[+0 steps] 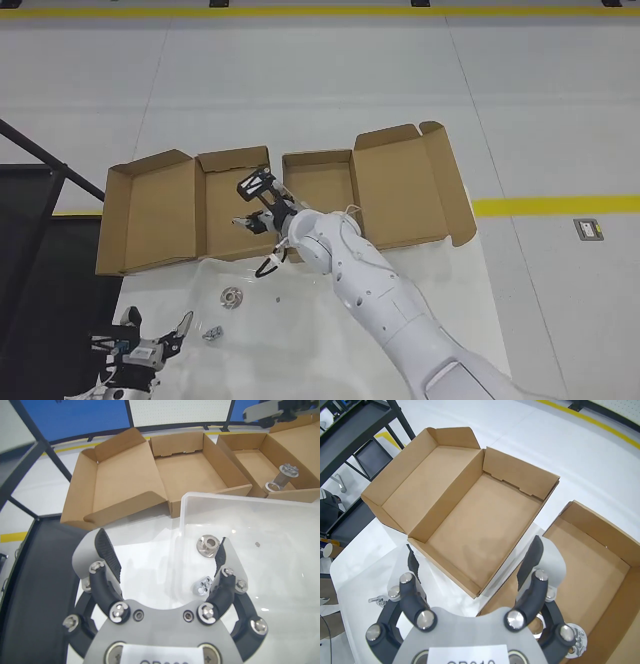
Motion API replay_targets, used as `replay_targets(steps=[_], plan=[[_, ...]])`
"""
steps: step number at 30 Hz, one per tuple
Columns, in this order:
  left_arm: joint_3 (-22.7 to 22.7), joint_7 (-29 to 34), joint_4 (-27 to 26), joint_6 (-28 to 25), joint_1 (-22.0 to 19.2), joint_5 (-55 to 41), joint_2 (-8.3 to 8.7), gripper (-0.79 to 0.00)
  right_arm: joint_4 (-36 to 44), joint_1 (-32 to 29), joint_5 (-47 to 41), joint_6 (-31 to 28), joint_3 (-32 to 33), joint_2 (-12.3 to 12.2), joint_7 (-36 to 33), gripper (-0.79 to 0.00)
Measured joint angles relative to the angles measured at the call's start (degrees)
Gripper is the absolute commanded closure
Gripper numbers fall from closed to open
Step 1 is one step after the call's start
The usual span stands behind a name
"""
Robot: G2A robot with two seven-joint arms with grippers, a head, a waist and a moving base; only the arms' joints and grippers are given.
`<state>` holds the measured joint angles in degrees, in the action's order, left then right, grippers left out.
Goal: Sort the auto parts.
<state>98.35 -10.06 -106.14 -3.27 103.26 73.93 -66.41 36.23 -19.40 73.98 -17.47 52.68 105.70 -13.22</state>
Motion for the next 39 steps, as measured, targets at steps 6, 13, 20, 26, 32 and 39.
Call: replay_targets(steps=[6,13,20,26,32,39], plan=[[1.4,5.9,-4.6,-7.8,-2.0,11.2,1.07,-0.785,10.9,-5.5,10.7,-12.1,-0.2,-3.3,5.1,-0.785],[3.5,18.0,-6.6,-24.0,-8.5,15.5,2.57,-0.785,31.0,-17.9,22.4,-22.2,5.6,-8.8,9.4,-0.785],[2.3,29.3,-1.7,-37.8,-18.1,10.4,3.54,-0.785,52.1,-32.8,32.1,-34.8,12.5,-13.5,7.7,-0.785],[2.9,38.9,1.1,-39.0,-23.7,9.5,4.23,-0.785,55.7,-36.0,33.9,-37.2,13.5,-14.3,5.0,-0.785],[2.9,38.4,1.1,-39.1,-23.6,10.7,4.21,-0.785,55.7,-36.0,33.9,-37.1,13.5,-14.3,5.0,-0.785],[0.5,39.9,4.0,-39.0,-25.3,8.5,4.21,-0.785,55.7,-36.0,33.9,-37.2,13.5,-14.3,5.0,-0.785]])
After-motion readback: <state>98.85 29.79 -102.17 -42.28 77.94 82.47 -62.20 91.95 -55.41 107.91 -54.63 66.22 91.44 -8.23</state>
